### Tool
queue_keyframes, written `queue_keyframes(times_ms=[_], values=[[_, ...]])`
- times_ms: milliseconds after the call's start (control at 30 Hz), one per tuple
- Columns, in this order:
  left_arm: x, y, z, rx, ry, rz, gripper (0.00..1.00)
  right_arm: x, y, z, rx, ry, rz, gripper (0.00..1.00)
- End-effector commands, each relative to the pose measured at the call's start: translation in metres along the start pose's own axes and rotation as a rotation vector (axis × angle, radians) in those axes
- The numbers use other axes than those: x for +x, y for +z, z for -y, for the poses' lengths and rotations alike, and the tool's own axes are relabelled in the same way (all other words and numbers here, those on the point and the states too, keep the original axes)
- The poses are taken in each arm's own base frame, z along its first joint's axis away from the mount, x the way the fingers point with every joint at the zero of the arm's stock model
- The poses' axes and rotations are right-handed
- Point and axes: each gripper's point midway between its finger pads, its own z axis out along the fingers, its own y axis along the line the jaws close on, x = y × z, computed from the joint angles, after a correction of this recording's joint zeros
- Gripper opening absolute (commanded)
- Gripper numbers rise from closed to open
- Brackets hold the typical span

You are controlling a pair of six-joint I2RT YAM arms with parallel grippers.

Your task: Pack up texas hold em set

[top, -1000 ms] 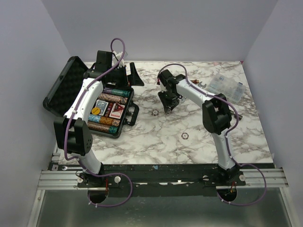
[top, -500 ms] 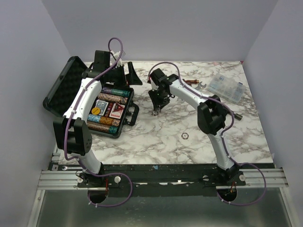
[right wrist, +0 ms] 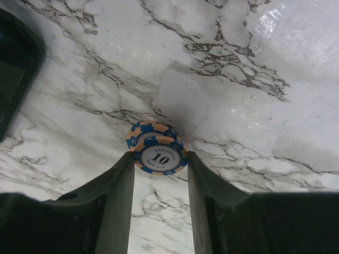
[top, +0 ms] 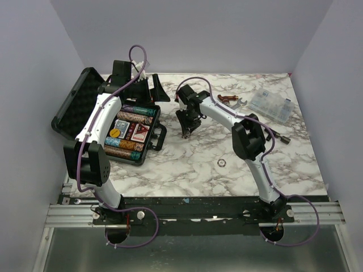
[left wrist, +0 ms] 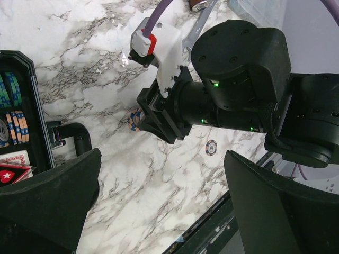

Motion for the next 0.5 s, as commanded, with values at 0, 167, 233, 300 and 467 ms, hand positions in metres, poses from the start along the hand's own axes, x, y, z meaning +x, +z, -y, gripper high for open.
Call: queue_keyframes(times_ms=[0, 167, 233, 300, 467], values=[[-0.0055, -0.0093, 0.0096, 0.028, 0.017, 0.028, 0.98, -0.0047, 0.0033, -0.0093, -0.011, -0.009, 0.006, 0.38], [-0.006, -0.01, 0.0102, 0.03, 0.017, 0.031, 0.99, -0.0048, 0.0048, -0.0117, -0.011, -0.012, 0.004, 0.41], [-0.0055, -0.0098, 0.0104, 0.032, 0.017, 0.029, 0.99, -0.005, 0.0053, -0.0121, -0.011, -0.012, 0.004, 0.42], [-0.0059, -0.01, 0.0107, 0.033, 0.017, 0.03, 0.98, -0.0042, 0.0064, -0.0112, -0.007, -0.013, 0.001, 0.44], [-0.0057, -0.0101, 0.0113, 0.034, 0.018, 0.03, 0.98, -0.0037, 0.0078, -0.0111, -0.003, -0.014, -0.002, 0.52]])
